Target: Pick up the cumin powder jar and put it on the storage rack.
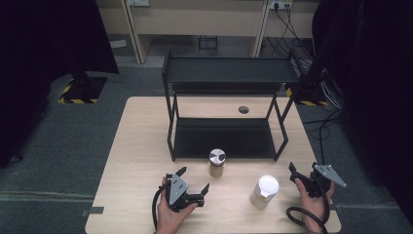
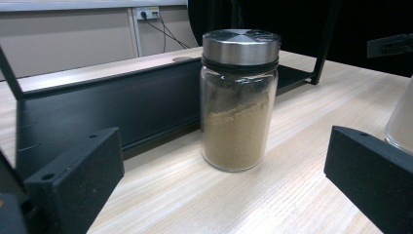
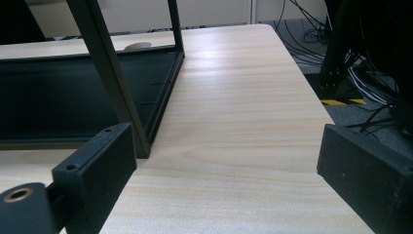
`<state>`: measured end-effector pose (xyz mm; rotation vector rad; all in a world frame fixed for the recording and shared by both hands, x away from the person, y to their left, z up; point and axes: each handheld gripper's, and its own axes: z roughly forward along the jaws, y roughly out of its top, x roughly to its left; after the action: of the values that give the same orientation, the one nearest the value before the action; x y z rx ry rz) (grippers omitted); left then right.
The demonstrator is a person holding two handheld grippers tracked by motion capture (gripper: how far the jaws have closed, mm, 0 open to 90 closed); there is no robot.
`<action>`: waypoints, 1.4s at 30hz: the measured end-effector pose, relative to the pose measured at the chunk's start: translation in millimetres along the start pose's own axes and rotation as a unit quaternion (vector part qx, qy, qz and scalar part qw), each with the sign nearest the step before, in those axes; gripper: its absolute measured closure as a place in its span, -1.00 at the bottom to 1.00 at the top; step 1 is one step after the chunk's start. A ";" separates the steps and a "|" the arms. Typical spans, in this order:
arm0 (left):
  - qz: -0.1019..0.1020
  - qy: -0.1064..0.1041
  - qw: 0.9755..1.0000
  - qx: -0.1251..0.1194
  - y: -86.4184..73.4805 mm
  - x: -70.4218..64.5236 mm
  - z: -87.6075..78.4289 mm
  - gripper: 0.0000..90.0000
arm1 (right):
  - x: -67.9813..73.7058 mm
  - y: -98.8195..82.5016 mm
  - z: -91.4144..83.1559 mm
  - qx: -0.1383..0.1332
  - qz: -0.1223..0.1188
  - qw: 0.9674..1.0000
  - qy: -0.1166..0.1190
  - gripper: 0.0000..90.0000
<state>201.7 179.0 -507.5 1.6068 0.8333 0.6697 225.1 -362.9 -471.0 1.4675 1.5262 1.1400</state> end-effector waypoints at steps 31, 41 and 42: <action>0.003 -0.013 1.000 0.027 17.0 -2.9 39.6 -0.99 | 2.3 1.3 0.8 0.004 -0.013 1.000 0.002 -0.83; 0.017 -0.001 0.999 0.044 26.0 -12.2 58.2 -0.96 | 2.2 1.2 0.8 0.004 -0.012 1.000 0.003 -0.83; 0.016 -0.001 0.999 0.046 27.1 -12.0 60.3 -0.96 | 2.1 1.2 0.8 0.004 -0.012 1.000 0.003 -0.83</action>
<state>247.0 131.8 -492.2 1.7070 0.8500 0.6597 226.0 -360.7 -470.0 1.4485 1.5499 1.1276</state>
